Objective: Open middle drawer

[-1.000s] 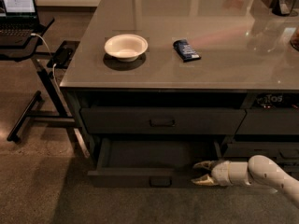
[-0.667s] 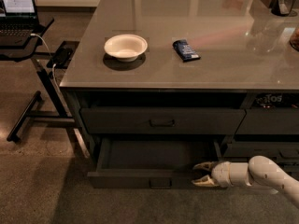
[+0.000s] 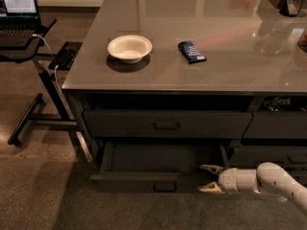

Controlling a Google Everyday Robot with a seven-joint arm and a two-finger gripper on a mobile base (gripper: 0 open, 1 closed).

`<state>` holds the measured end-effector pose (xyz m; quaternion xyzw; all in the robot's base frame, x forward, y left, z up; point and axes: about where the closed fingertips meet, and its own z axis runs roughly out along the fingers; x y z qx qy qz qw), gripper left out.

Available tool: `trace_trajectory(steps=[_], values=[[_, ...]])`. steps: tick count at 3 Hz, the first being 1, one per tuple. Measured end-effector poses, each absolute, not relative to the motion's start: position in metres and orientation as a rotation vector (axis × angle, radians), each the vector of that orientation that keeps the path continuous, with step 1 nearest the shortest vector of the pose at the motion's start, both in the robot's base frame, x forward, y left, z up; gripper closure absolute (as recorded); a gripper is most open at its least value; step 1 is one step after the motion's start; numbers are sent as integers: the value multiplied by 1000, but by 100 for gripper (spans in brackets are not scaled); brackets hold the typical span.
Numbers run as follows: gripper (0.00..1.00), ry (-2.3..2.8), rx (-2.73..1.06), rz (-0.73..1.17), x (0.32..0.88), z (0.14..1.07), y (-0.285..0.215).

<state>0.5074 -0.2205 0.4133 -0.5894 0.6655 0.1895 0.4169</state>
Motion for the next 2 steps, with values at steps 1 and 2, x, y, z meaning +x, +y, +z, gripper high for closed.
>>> trace_trajectory(steps=[1, 2], values=[[12, 1655, -1470, 509, 492, 409, -221], [35, 1655, -1470, 509, 491, 411, -221]])
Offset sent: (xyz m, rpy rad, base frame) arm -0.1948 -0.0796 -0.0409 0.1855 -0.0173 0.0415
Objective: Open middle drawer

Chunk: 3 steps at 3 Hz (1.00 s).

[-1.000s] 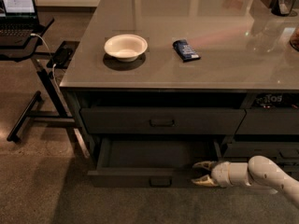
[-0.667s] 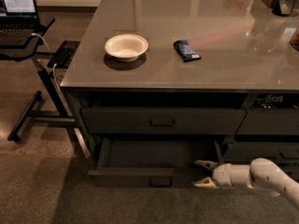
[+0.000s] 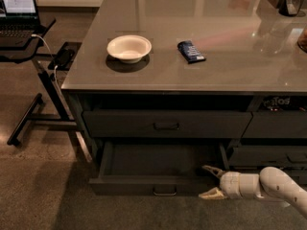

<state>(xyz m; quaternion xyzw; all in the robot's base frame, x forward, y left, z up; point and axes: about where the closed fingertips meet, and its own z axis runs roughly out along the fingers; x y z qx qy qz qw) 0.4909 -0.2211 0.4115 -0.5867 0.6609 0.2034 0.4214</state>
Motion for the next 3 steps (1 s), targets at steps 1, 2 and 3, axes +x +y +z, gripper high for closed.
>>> trace_trajectory(steps=[1, 2, 3], values=[[58, 1649, -1465, 512, 482, 411, -226], [83, 1649, -1465, 513, 479, 415, -225], [100, 1649, -1451, 516, 465, 413, -230]])
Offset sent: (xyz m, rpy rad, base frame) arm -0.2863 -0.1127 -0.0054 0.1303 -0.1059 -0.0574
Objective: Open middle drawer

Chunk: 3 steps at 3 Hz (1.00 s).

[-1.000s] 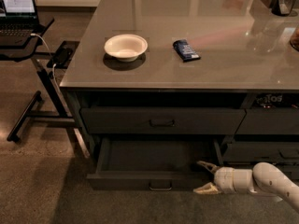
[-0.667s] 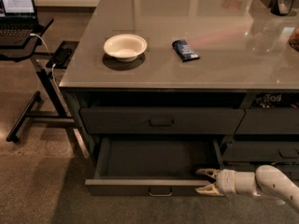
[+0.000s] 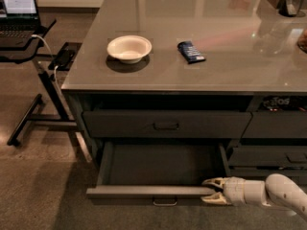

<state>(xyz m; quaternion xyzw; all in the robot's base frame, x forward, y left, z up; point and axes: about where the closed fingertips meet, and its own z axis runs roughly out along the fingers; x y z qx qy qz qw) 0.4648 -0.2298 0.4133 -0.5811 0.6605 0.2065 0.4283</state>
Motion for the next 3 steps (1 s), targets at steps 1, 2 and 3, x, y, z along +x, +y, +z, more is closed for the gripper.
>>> trace_trajectory(steps=[1, 2, 3], values=[[100, 1649, -1451, 516, 463, 417, -228], [89, 1649, -1451, 516, 463, 418, -228], [66, 1649, -1451, 516, 463, 418, -228]])
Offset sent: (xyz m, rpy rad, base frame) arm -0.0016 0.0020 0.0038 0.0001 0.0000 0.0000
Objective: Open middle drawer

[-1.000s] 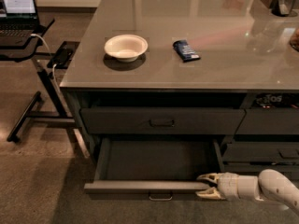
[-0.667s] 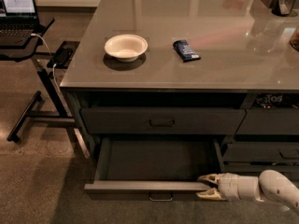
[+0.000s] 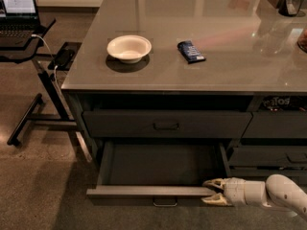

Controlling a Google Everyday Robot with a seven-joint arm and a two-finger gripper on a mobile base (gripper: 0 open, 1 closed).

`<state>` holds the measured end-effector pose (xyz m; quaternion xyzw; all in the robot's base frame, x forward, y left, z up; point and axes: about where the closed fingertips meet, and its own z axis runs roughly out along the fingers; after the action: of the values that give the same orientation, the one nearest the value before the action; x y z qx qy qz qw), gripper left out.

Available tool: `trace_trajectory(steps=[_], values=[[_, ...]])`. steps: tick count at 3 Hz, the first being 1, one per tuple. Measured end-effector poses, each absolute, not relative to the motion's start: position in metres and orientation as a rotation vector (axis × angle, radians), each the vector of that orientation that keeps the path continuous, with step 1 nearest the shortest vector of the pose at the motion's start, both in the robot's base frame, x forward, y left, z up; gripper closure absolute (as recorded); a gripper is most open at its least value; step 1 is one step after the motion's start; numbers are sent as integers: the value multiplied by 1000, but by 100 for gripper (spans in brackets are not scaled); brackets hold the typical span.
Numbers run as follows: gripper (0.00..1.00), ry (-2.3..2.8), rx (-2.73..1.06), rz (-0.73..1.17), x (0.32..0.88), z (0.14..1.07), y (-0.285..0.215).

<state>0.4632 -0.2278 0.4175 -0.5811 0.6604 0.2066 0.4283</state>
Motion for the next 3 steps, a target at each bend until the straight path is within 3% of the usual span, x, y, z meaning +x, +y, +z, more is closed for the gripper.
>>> trace_trajectory(steps=[2, 3], values=[[19, 1646, -1460, 524, 458, 416, -231], [19, 1631, -1445, 519, 435, 415, -243]])
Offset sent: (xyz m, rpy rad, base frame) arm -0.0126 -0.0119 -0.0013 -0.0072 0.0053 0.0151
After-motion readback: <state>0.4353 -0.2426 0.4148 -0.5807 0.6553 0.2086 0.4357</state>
